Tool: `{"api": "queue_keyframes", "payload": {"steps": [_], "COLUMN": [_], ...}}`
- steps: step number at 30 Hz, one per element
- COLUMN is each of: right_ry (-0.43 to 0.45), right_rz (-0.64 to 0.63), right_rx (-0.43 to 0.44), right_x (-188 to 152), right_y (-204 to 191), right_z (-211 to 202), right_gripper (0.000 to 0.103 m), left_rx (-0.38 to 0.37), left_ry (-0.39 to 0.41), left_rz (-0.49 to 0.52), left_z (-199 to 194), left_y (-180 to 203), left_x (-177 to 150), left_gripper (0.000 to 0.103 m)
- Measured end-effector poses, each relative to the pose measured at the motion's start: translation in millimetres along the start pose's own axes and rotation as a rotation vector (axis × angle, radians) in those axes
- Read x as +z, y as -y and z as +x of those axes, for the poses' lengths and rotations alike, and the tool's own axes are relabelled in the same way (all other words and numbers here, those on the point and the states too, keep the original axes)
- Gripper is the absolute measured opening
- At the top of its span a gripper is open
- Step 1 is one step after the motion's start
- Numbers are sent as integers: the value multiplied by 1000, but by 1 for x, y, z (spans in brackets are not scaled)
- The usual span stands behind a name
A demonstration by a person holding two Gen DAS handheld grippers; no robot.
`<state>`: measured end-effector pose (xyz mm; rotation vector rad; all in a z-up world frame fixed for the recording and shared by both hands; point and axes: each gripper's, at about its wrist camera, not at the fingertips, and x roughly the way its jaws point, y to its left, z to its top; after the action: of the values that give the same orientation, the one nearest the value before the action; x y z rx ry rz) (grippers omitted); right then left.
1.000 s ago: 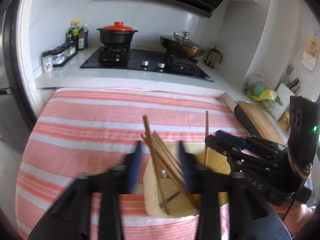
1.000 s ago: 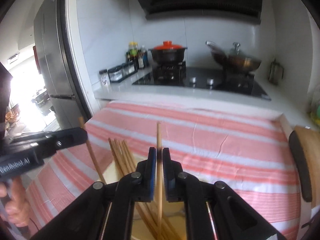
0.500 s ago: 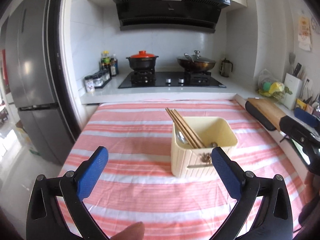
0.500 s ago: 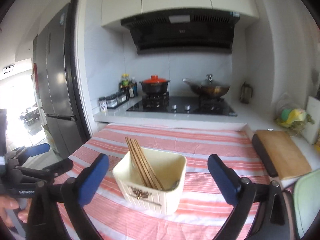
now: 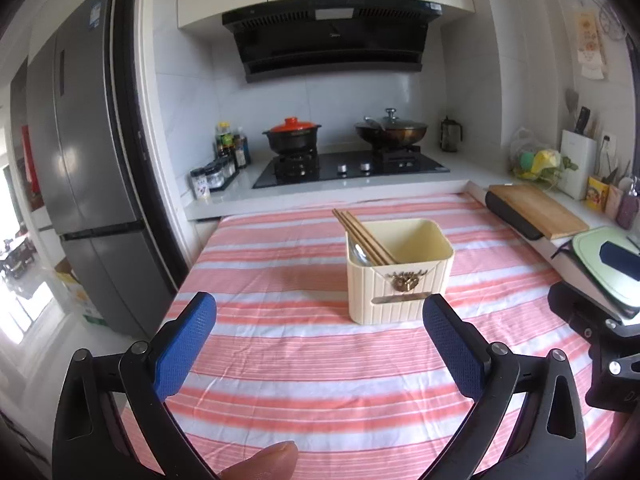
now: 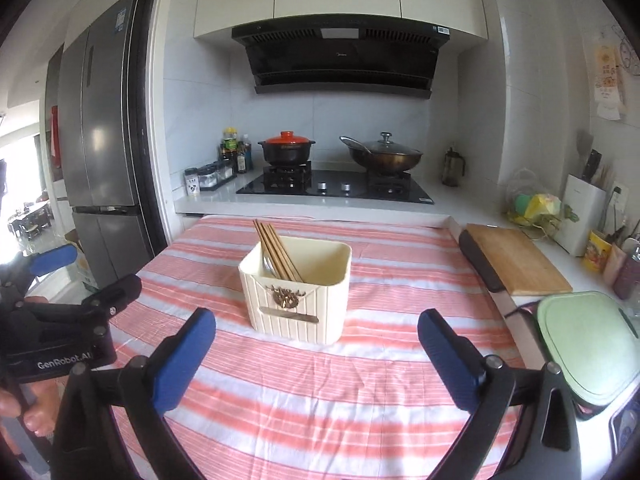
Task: Organize utensils
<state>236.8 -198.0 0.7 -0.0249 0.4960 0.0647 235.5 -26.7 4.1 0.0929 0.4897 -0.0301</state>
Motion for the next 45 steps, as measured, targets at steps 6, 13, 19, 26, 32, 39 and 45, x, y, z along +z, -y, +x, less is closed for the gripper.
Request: {"api": "queue_keyframes", "payload": {"steps": [6,13,19,26,32,39,45], "right_ry": [-8,-24,-25,-13,-12,-17,-20], "right_rz": [-8,-16,-9,-9,-8,-4,-8], "right_rx": [-8,-13,-11,6,2,-1,5], "right_x": [0,-3,-3,-1,-2,-2,-2], "right_y": [-1,-5,-5,-9,-10,-10,-13], "right_z": [-9,-12,-16,-23,-25,-23,-23], "right_gripper": [103,103,103,103,103,103,103], "left_rx": [1,21,15,-6,-3,-8,-10], "left_ry": [-2,-9,-15,-24,-26,-31,-32], "left_rz": [-18,-18,-16,-34,-42,-51,-53], "left_z": [-10,-13,-15,-17,-18,-17,-17], "left_y": [0,3,4,-1,-5,-10,-11], "left_x": [1,1,1,-1,-2,-2,-3], "left_gripper": [103,103,103,103,103,103,103]}}
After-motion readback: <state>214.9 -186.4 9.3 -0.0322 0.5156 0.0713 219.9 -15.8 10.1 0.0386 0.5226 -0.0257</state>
